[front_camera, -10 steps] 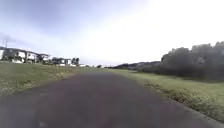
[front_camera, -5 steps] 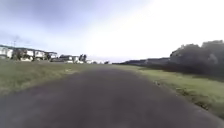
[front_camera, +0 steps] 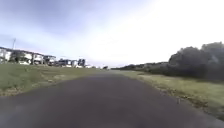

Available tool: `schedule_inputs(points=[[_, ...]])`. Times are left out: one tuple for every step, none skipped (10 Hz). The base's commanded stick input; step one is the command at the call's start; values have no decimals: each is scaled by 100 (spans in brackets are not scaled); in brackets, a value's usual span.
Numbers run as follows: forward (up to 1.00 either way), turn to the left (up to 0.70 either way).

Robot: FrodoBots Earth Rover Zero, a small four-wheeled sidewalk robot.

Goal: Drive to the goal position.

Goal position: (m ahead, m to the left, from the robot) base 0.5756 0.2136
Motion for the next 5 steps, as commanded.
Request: schedule_inputs(points=[[100, 0], [100, 0], [100, 0], [100, 0], [100, 0]])
